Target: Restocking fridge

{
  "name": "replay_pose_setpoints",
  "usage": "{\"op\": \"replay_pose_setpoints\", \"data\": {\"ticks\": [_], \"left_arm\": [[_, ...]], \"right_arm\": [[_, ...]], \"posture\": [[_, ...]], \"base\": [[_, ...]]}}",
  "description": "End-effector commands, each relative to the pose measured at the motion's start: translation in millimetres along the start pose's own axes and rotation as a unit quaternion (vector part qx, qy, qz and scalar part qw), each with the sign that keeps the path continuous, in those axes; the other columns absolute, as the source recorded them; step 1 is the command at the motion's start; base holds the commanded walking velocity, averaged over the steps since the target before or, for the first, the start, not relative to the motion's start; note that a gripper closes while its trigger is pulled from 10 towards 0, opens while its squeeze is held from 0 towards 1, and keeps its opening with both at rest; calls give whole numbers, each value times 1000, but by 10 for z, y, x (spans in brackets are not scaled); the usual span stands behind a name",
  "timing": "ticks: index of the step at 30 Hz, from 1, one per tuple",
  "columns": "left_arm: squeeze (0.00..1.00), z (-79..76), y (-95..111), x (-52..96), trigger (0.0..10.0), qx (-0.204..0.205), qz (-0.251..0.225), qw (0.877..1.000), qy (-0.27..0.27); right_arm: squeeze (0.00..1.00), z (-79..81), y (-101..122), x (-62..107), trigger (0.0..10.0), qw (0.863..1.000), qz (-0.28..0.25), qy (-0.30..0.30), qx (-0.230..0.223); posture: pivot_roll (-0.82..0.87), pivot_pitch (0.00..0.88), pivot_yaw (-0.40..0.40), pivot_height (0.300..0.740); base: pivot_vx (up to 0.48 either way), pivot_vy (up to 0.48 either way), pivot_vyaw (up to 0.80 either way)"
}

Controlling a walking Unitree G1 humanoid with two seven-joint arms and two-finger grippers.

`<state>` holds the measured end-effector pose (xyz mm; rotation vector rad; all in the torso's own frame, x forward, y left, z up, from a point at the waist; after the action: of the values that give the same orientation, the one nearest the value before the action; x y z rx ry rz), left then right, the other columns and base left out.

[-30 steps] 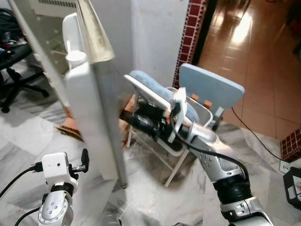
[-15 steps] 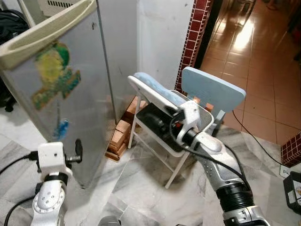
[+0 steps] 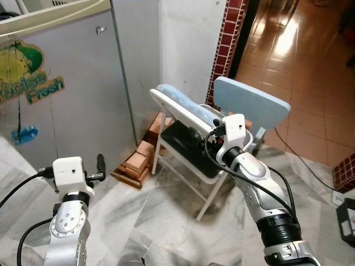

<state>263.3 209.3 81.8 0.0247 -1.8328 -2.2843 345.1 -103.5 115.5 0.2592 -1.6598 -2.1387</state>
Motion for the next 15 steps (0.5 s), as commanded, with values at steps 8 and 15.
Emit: {"op": "replay_pose_setpoints", "data": {"ticks": [8, 15], "left_arm": [[0, 4, 91, -4, 10000, -28, -27, 999, -20], [0, -29, 49, 78, 10000, -20, -28, 999, -26]], "right_arm": [[0, -377, -16, 244, 10000, 995, -17, -95, -6], [0, -295, -221, 466, 10000, 994, 1, -93, 50]], "posture": [[22, 10, 28, 740], [-14, 0, 51, 740]], "base": [[0, 480, 0], [0, 476, 0]]}}
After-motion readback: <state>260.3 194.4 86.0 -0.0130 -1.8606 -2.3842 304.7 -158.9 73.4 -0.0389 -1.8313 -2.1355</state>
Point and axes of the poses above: a point about 5 cm out from each wrist's last joint towards the gripper, its own x axis pointing back from the gripper into the wrist, its own y axis along the axis of the wrist's last joint, z = x × y, the point moved 3 cm from there along -x, pointing out of the wrist towards the gripper, and after that the axes turned 10 degrees about -x, right-handed, at the moved point
